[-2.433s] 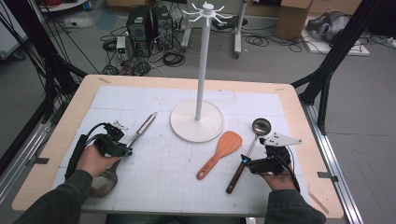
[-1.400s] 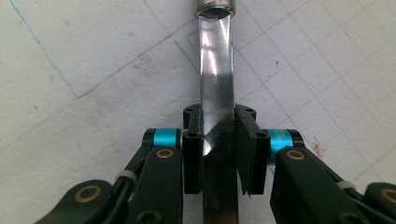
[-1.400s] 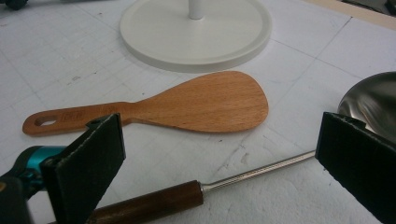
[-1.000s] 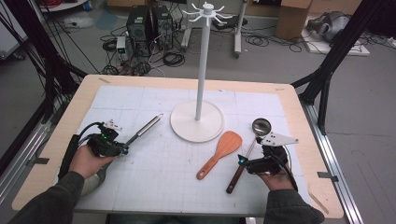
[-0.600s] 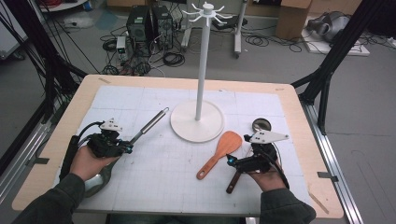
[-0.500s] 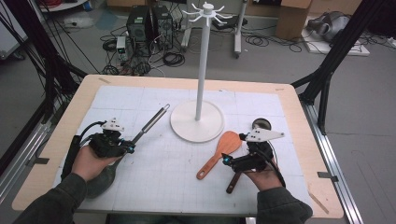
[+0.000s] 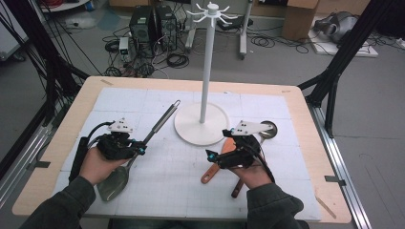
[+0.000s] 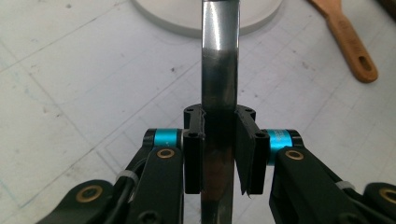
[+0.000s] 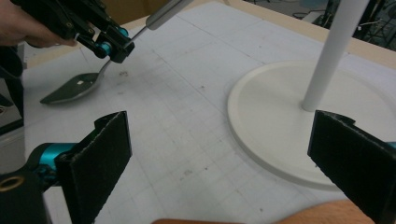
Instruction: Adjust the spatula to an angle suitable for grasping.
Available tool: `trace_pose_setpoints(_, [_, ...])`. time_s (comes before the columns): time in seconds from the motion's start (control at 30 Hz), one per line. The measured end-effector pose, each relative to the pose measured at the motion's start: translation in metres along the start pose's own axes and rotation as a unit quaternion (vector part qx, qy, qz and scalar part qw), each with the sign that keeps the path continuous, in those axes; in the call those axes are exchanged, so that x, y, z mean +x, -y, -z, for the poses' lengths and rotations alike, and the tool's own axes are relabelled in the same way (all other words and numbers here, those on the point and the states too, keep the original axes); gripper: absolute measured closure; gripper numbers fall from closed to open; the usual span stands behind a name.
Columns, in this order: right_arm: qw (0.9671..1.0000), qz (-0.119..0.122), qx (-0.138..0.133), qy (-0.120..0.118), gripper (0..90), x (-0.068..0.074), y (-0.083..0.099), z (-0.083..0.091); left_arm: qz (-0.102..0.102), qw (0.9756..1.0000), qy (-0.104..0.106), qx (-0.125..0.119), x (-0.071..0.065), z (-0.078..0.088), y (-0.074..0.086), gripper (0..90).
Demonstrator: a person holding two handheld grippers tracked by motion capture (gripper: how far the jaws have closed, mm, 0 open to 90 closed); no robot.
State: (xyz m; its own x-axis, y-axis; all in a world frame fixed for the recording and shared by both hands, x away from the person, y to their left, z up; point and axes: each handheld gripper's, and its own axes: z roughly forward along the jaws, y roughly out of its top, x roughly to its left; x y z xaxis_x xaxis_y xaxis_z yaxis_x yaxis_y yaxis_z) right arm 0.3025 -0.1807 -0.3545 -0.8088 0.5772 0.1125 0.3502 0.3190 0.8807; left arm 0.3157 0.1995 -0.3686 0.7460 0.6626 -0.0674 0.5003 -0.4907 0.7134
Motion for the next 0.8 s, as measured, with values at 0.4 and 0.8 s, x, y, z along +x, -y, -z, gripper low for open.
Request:
trace_pose_setpoints(0.4, [0.9998, 0.010, -0.004, -0.017, 9.2, 0.012, -0.024, -0.012, -0.014, 0.9992, 0.025, -0.027, -0.018, 0.000, -0.016, 74.6])
trace_pose_setpoints(0.8, [0.9992, 0.017, -0.006, -0.036, 23.2, 0.019, -0.041, -0.023, -0.025, 0.9981, 0.042, -0.038, -0.029, -0.003, -0.027, 74.7])
